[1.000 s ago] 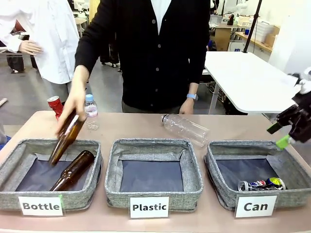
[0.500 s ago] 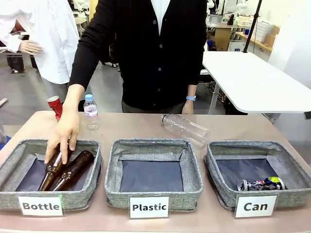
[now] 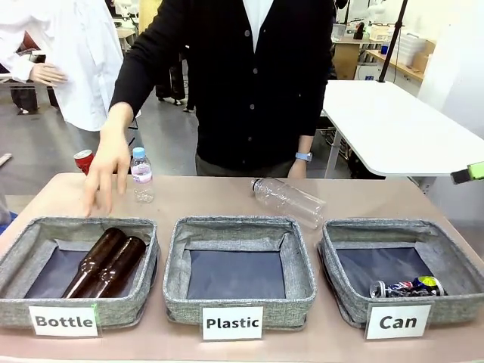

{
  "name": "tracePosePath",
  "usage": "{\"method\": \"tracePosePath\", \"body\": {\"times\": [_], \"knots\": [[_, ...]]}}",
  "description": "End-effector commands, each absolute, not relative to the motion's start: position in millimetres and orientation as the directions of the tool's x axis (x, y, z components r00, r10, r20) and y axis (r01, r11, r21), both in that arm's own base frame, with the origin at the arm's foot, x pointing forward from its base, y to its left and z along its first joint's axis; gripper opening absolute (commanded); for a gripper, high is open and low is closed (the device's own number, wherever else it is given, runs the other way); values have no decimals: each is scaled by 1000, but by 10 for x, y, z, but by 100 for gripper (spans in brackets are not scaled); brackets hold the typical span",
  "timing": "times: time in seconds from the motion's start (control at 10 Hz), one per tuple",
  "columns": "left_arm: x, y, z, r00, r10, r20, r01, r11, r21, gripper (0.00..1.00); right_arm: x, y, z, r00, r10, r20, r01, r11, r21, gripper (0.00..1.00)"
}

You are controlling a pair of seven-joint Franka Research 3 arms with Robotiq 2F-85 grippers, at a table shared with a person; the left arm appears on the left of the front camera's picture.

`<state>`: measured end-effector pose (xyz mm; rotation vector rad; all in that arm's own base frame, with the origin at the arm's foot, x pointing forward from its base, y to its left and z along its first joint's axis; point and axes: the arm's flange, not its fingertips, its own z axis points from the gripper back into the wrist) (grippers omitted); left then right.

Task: Sort the can waste into the basket.
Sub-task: Pick up the can waste from the table and place it in the right Fabric basket.

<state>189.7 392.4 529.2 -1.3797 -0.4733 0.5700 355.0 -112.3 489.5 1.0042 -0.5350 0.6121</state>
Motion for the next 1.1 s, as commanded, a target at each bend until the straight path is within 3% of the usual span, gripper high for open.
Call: {"method": "tracePosePath", "body": {"times": [0.0,0.1,0.3,0.6,0.7,0.8,1.0], "knots": [[2153,3341,5133,799,599,56,-28,130,-991,100,3524,-1212,4891,703,228,674,-696,418,584,100],[2349,2937,4982,858,510,59,-7,126,-992,100,3524,-1212,4891,703,228,674,-696,418,584,100],[2523,2243,4601,945,324,-48,-83,97,-992,100,3524,-1212,4891,703,228,674,-696,418,584,100],[2624,1602,4191,950,306,-65,-129,192,-973,100,3524,-1212,4891,703,228,674,-696,418,584,100],[2649,1507,4078,943,330,-44,-142,280,-950,100,3524,-1212,4891,703,228,674,-696,418,584,100],[2662,1643,4187,958,268,-100,-141,139,-980,100,3524,-1212,4891,703,228,674,-696,418,584,100],[2662,1643,4187,958,268,-100,-141,139,-980,100,3524,-1212,4891,703,228,674,-696,418,584,100]]}}
